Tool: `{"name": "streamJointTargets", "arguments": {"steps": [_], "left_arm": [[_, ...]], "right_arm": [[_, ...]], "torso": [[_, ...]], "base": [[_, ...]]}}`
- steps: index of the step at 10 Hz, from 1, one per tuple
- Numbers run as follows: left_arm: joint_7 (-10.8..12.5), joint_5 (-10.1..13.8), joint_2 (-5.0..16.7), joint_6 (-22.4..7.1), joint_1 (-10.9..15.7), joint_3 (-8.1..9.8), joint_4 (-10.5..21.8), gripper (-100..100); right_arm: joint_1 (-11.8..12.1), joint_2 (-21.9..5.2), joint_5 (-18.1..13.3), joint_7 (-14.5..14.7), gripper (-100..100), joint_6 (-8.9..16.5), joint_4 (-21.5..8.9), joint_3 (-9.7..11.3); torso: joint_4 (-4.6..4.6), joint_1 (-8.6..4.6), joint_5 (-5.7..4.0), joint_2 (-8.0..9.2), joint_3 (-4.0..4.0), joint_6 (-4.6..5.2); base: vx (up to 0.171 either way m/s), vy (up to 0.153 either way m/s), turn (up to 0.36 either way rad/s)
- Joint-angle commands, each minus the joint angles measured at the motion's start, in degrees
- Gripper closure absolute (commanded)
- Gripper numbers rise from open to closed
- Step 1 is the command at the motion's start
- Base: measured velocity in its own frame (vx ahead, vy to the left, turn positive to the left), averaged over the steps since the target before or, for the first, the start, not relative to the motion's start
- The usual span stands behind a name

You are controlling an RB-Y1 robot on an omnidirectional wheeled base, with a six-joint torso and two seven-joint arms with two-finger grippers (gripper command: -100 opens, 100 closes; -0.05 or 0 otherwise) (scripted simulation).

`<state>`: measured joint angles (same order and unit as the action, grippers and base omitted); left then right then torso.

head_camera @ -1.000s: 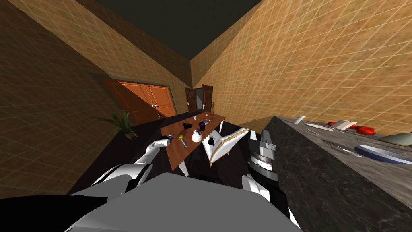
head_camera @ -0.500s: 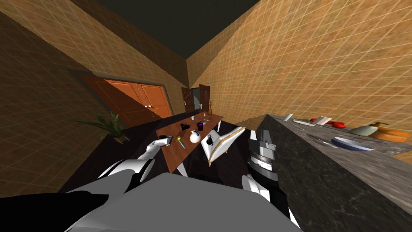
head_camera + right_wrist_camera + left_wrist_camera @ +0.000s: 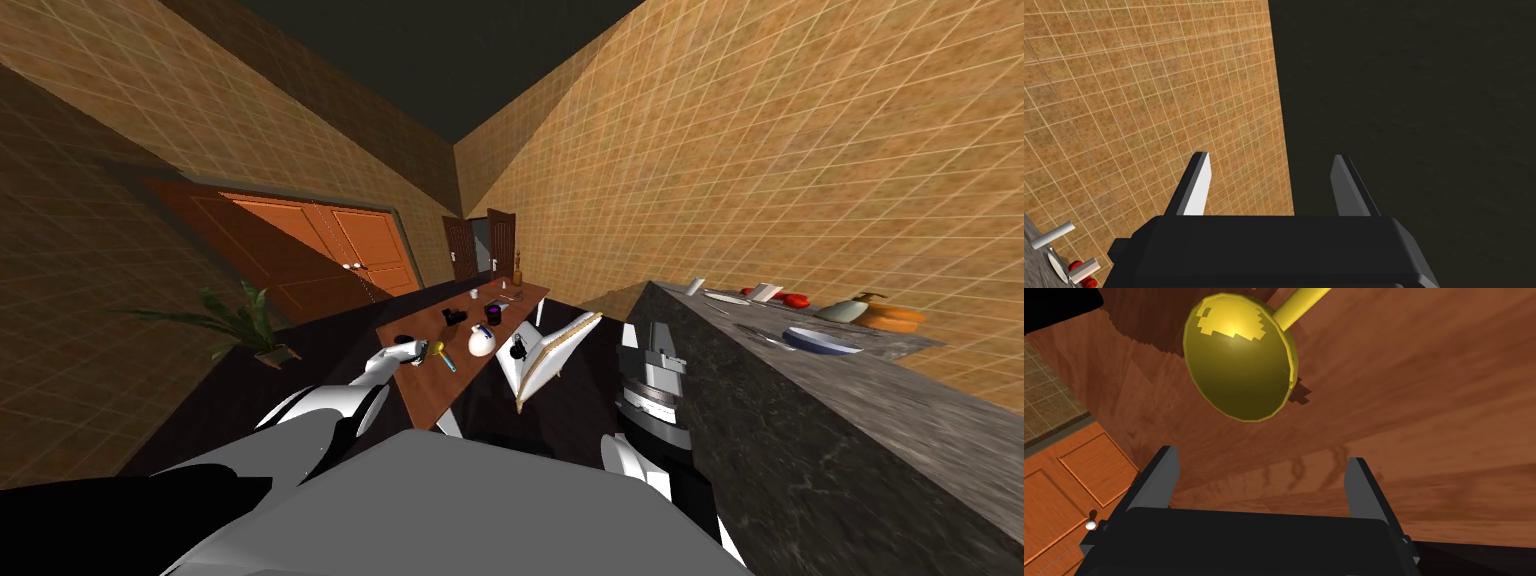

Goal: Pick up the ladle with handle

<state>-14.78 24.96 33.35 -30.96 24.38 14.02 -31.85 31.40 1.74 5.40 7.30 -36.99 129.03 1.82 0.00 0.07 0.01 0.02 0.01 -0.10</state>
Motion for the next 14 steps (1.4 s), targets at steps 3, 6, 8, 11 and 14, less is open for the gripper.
{"name": "streamJointTargets", "arguments": {"steps": [3, 6, 8, 11, 14], "left_arm": [[0.96, 1.27, 0.52, -4.05, 3.13, 0.20, 5.59, -100], [1.15, 1.60, 0.60, -4.90, 3.87, 0.23, 6.92, -100], [1.41, 2.02, 0.68, -6.01, 4.83, 0.25, 8.61, -100], [1.49, 2.01, 0.64, -6.11, 4.79, 0.25, 8.57, 0], [-1.71, 4.19, 0.83, -5.94, 3.09, 0.87, 7.74, -100]], "right_arm": [[0.00, 0.00, 0.00, 0.00, 0, 0.00, 0.00, 0.00], [0.00, 0.00, 0.00, 0.00, 0, 0.00, 0.00, 0.00], [0.00, 0.00, 0.00, 0.00, 0, 0.00, 0.00, 0.00], [0.00, 0.00, 0.00, 0.00, 0, 0.00, 0.00, 0.00], [0.02, 0.00, 0.00, 0.00, 0, 0.00, 0.00, 0.00]], "torso": [[0.00, 0.03, 0.00, 0.01, 0.01, 0.03], [0.00, -0.02, 0.00, 0.01, 0.01, -0.02], [0.00, -0.01, 0.00, 0.00, 0.00, 0.00], [0.00, -0.03, -0.01, 0.01, 0.01, -0.02], [-0.05, -0.20, -0.04, -0.25, -0.14, -0.03]], "base": [[-0.003, 0.030, -0.142], [-0.001, 0.016, -0.044], [-0.001, 0.021, -0.089], [-0.001, 0.010, -0.016], [0.067, -0.030, 0.068]]}}
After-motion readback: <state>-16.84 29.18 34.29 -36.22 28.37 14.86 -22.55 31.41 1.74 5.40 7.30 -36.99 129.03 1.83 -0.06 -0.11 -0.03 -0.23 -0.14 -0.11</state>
